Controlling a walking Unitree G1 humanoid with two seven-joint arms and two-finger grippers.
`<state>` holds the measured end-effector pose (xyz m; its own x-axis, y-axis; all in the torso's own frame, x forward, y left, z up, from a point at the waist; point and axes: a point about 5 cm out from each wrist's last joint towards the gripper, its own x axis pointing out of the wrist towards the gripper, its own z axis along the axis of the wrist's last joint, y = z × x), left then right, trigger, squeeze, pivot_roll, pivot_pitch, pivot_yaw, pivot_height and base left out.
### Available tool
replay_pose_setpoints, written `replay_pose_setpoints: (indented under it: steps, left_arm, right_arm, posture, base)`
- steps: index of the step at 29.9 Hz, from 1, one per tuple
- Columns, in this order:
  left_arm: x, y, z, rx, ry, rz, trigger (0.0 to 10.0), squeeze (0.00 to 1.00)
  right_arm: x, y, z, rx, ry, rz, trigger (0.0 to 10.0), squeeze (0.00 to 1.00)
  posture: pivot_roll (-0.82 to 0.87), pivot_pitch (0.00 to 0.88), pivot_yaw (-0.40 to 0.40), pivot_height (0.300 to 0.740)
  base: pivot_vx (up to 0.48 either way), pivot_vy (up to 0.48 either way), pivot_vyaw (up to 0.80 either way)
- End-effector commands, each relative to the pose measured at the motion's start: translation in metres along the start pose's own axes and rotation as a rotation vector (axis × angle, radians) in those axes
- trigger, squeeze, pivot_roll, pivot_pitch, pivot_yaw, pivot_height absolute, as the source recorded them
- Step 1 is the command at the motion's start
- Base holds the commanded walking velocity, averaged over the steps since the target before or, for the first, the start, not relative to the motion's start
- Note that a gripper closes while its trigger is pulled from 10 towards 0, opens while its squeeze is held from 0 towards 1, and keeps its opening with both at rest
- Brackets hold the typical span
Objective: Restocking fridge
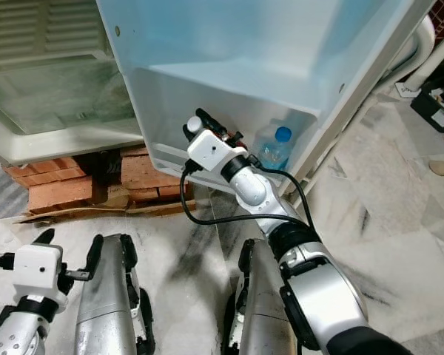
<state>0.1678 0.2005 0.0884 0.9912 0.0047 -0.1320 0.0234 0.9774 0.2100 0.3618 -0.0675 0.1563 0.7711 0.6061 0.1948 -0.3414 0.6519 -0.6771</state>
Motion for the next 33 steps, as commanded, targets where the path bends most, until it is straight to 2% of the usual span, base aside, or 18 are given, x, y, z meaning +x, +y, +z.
replay_pose_setpoints:
  steps: [1,3,7,14,18,23,24,25,26,27,33]
  left_arm:
    - [-0.006,0.002,-0.002,0.010,0.023,0.008,10.0,0.00]
    - [-0.008,0.000,-0.003,0.010,0.031,0.005,10.0,0.00]
    - [-0.007,0.000,-0.003,0.011,0.034,0.002,10.0,0.00]
    - [-0.003,0.000,-0.002,0.014,0.033,-0.004,10.0,0.00]
    - [0.002,0.000,-0.004,0.018,0.032,-0.009,10.0,0.00]
    - [0.005,0.000,-0.004,0.024,0.029,-0.016,10.0,0.00]
    - [0.006,0.000,-0.005,0.026,0.029,-0.018,10.0,0.00]
    - [0.006,0.000,-0.005,0.027,0.030,-0.018,10.0,0.00]
    - [0.007,0.000,-0.005,0.027,0.030,-0.019,10.0,0.00]
    - [0.007,0.000,-0.006,0.029,0.030,-0.019,10.0,0.00]
    - [0.011,0.002,-0.008,0.035,0.032,-0.020,10.0,0.00]
  right_arm:
    - [-0.005,0.012,-0.007,0.013,0.033,0.042,10.0,0.00]
    - [-0.012,0.016,-0.023,0.108,0.150,0.009,10.0,0.00]
    - [-0.017,0.013,-0.033,0.151,0.214,-0.031,10.0,0.00]
    - [-0.025,-0.001,-0.046,0.096,0.296,-0.077,10.0,0.00]
    - [-0.030,-0.019,-0.057,0.072,0.385,-0.136,10.0,0.00]
    - [-0.037,-0.021,-0.066,0.092,0.462,-0.148,10.0,0.00]
    - [-0.040,-0.022,-0.069,0.111,0.486,-0.159,10.0,0.43]
    - [-0.040,-0.022,-0.070,0.118,0.493,-0.166,10.0,0.43]
    - [-0.041,-0.022,-0.070,0.118,0.498,-0.171,10.0,0.65]
    - [-0.041,-0.023,-0.071,0.116,0.507,-0.172,10.0,1.00]
    - [-0.036,-0.028,-0.068,0.073,0.512,-0.180,10.0,1.00]
  posture:
    - [0.20,0.323,-0.086,0.517]
    - [0.20,0.316,-0.086,0.517]
    - [0.20,0.309,-0.083,0.517]
    - [0.20,0.296,-0.077,0.517]
    - [0.20,0.276,-0.075,0.517]
    - [0.20,0.262,-0.071,0.517]
    - [0.20,0.259,-0.070,0.517]
    - [0.20,0.259,-0.070,0.517]
    - [0.21,0.255,-0.068,0.517]
    - [0.21,0.253,-0.068,0.517]
    - [0.21,0.243,-0.067,0.517]
  base:
    - [0.000,0.000,0.00]
    - [0.000,0.000,0.00]
    - [0.000,0.000,0.00]
    - [0.000,0.000,0.00]
    - [0.000,0.000,0.00]
    - [0.000,0.000,0.00]
    - [0.000,0.000,0.00]
    - [0.000,0.000,0.00]
    - [0.000,0.000,0.00]
    - [0.000,0.000,0.00]
    - [0.000,0.000,0.00]
